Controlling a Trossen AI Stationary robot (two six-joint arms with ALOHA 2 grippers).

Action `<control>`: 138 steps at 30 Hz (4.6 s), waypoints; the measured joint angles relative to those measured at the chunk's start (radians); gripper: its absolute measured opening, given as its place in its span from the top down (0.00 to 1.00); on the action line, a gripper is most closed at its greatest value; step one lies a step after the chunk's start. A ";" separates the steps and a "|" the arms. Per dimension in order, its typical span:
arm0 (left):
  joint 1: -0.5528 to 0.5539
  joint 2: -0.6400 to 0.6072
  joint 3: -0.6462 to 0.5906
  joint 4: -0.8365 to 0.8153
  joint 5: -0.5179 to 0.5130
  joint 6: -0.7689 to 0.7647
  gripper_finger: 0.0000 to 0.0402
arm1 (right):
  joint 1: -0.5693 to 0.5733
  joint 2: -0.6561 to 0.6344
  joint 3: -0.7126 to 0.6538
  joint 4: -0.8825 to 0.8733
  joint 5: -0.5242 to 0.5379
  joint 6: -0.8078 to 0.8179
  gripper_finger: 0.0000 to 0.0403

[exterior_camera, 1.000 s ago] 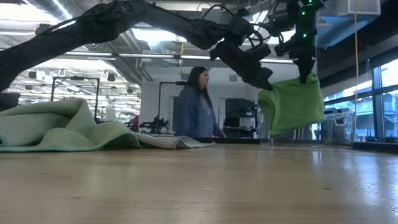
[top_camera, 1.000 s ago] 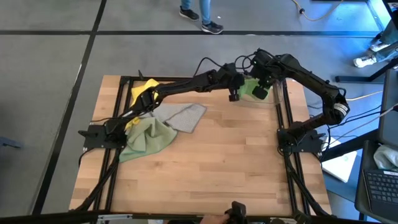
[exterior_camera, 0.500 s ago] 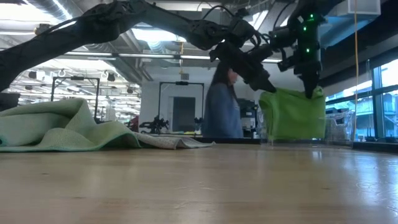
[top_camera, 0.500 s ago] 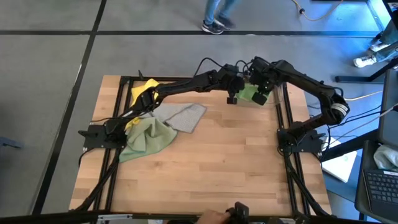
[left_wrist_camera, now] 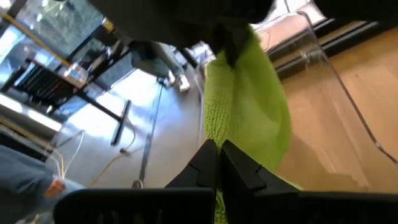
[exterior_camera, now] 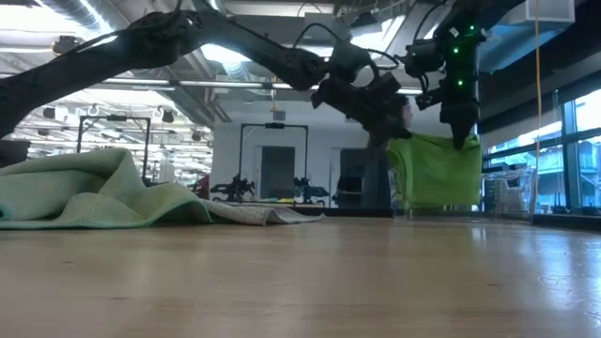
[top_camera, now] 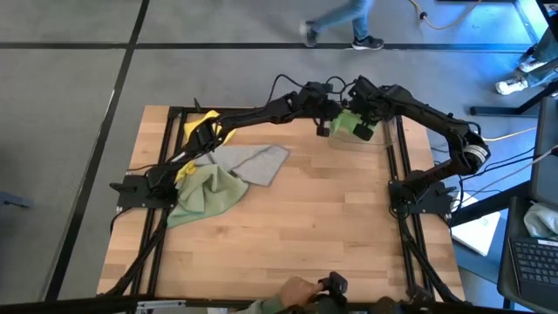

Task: Fold microfiber towels
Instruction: Put the green cloth into the transparent bin

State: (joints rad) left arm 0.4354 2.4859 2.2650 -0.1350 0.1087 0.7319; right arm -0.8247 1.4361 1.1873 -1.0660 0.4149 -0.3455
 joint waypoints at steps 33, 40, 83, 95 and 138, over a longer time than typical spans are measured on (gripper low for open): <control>0.011 0.050 -0.044 0.177 -0.016 0.190 0.99 | -0.118 0.002 -0.098 0.174 -0.026 -0.052 0.96; 0.019 0.050 -0.043 0.161 -0.071 0.137 1.00 | -0.124 0.002 -0.100 0.174 0.000 -0.038 0.96; 0.030 0.092 -0.043 0.214 0.211 -0.114 0.74 | -0.121 -0.008 -0.100 0.146 -0.129 -0.056 0.96; 0.001 0.102 -0.043 0.252 0.155 -0.095 0.74 | -0.120 -0.015 -0.099 0.003 -0.277 -0.033 0.82; 0.211 -0.107 0.076 -0.152 0.044 -0.382 0.74 | -0.137 0.025 -0.124 0.130 -0.454 -0.025 0.75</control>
State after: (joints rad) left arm 0.6460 2.3792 2.3410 -0.2866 0.1525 0.3504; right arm -0.9614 1.4606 1.0629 -0.9355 -0.0395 -0.3702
